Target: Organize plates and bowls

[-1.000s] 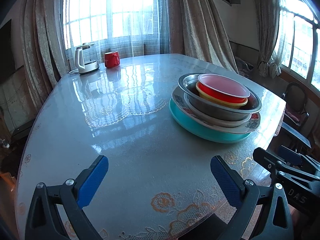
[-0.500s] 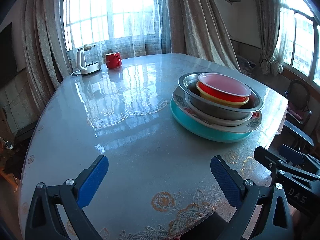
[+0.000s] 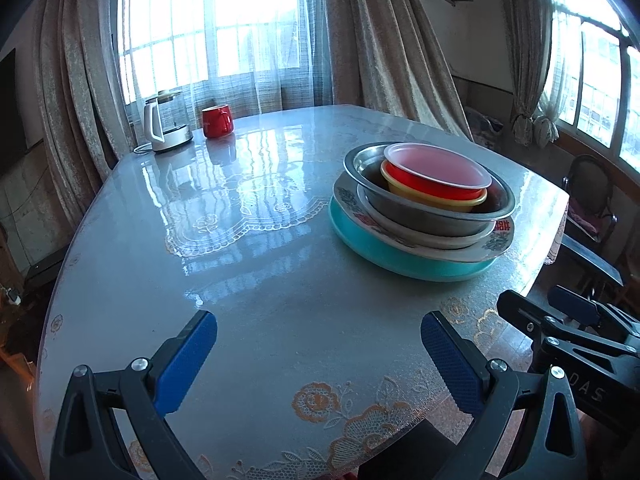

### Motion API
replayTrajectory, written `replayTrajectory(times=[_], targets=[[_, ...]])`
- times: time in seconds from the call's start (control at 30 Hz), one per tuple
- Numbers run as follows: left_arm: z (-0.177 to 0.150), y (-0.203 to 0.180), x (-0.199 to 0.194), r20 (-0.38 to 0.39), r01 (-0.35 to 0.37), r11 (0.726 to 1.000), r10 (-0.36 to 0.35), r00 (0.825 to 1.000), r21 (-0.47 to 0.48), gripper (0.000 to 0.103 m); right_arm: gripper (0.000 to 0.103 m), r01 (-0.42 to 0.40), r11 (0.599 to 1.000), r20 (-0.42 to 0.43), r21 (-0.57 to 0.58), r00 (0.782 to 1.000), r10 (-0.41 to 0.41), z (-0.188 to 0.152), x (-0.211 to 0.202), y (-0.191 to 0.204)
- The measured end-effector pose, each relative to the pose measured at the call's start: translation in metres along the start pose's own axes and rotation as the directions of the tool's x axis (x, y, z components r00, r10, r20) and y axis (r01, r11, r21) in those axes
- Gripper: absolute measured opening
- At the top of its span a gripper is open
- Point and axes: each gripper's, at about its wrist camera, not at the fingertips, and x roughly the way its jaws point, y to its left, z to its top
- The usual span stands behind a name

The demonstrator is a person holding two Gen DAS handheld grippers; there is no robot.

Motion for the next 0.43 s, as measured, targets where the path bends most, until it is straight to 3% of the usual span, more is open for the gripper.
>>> replayTrajectory(times=[0.43], targets=[[0.002,-0.008,0.011,-0.029,0.007,1.0,-0.007,1.0,0.021,0.103,0.077,-0.001,1.0,-0.004,0.023,1.0,0.001,0.001,0.005,-0.009]])
